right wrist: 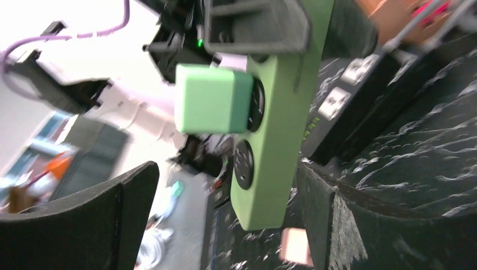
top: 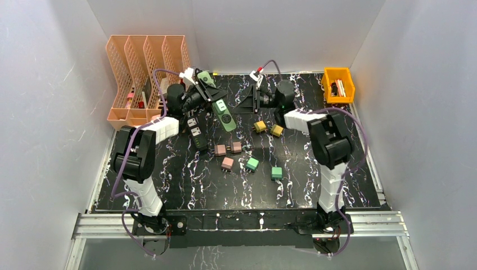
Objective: Pull the plug off the socket
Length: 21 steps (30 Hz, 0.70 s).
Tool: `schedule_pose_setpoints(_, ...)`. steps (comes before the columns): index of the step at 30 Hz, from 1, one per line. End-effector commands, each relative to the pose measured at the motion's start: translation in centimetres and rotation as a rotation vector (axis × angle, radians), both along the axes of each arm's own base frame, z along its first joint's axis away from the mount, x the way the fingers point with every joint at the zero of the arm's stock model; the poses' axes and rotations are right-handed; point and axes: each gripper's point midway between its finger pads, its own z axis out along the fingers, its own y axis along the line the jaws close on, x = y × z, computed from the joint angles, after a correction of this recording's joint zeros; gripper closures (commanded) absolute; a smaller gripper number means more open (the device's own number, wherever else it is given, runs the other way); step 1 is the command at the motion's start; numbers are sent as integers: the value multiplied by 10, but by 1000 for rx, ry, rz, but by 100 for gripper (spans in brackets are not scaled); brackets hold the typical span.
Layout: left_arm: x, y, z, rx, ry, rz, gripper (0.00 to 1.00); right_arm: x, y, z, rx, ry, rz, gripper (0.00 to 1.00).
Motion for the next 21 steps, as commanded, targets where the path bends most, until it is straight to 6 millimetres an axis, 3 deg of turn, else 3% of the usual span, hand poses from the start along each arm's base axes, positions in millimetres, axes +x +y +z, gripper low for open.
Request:
schedule_pose_setpoints(1, 10, 11, 16, 18, -96, 57, 100, 41, -11, 38, -247, -379, -361, 2)
schedule_pose_setpoints(4, 14, 13, 10, 36, -86, 73, 100, 57, -30, 63, -360, -518, -621, 2)
schedule_pose_setpoints(6, 18, 14, 7, 48, -81, 86, 100, 58, -37, 72, -381, -571, -682, 2)
schedule_pose_setpoints(8, 21, 15, 4, 63, -77, 97, 100, 54, -31, 73, -426, -591, -670, 2)
schedule_pose_setpoints(13, 24, 16, 3, 92, -68, 110, 100, 48, -1, 54, -549, -640, -614, 5)
schedule_pose_setpoints(21, 20, 19, 3, 123, -67, 121, 100, 41, 35, 22, -593, -634, -510, 5)
